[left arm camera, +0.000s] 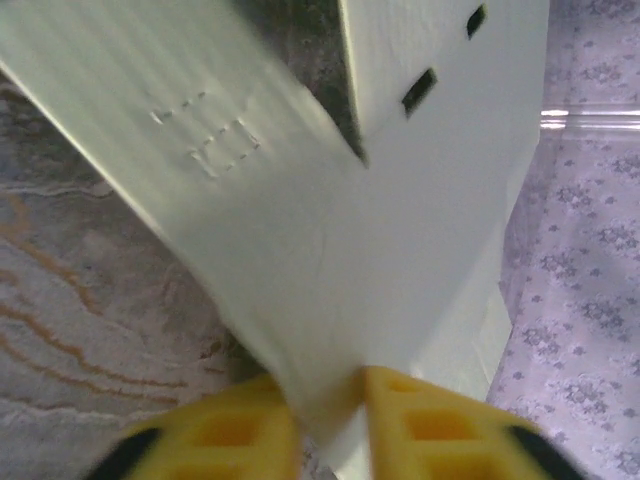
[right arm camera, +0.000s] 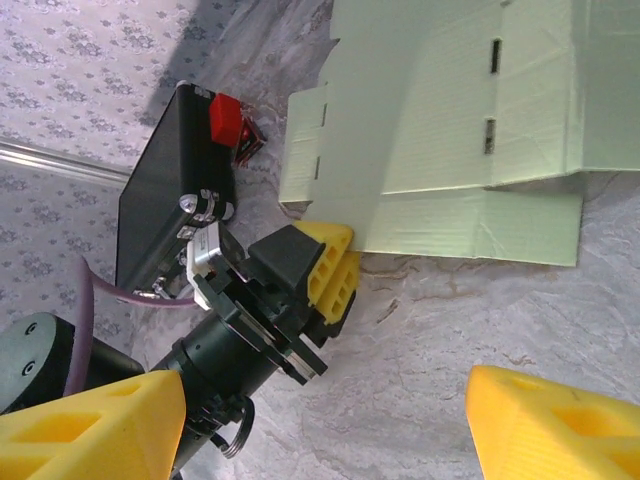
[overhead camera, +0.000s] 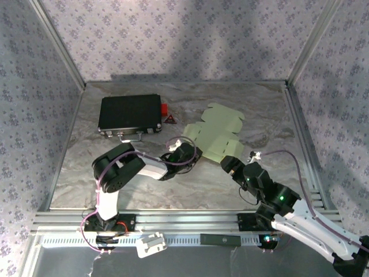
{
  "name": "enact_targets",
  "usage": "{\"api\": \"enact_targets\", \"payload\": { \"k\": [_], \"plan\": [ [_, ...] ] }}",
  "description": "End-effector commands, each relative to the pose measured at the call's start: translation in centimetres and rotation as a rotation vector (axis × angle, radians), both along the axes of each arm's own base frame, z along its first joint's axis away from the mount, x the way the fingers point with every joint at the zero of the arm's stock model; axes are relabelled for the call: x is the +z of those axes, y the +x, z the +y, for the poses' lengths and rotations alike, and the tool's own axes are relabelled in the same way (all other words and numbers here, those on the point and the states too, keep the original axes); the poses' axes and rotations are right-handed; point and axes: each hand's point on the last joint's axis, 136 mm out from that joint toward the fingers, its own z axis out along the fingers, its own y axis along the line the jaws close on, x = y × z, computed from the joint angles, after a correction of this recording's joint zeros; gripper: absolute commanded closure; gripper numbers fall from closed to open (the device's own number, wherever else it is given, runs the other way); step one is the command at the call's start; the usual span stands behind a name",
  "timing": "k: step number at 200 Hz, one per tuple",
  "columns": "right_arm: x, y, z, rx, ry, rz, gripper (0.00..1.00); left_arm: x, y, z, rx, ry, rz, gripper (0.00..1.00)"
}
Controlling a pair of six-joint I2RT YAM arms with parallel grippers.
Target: Fold the paper box
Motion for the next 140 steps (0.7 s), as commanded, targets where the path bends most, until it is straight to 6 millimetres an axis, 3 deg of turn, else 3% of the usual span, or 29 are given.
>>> {"api": "enact_targets", "payload": {
  "k": [1, 30, 67, 81, 103, 140],
  "plan": [
    [-0.8, 0.0, -0.3, -0.03, 0.011, 0.014, 0.24, 1.6, 1.1, -0.8, 0.017, -0.063, -0.045, 1.0],
    [-1.8, 0.2, 0.0, -0.073, 0.1, 0.045, 0.25, 4.0, 0.8, -1.2, 0.01, -0.09, -0.09, 1.0],
    [-0.9, 1.4, 0.3, -0.192, 0.29, 0.025, 0.26, 8.3, -0.3, -3.1, -0.035, -0.144, -0.166, 1.0],
    [-1.5, 1.3, 0.3, -0.24, 0.342, 0.075, 0.27, 8.8, -0.6, -3.6, -0.037, -0.179, -0.168, 1.0],
    [-1.0, 1.9, 0.0, -0.295, 0.422, 0.052, 0.27, 9.4, -0.7, -2.7, -0.003, -0.244, -0.182, 1.0],
    [-1.3, 2.1, -0.1, -0.344, 0.495, 0.076, 0.26, 10.9, -1.9, -3.7, -0.047, -0.283, -0.187, 1.0]
  ]
}}
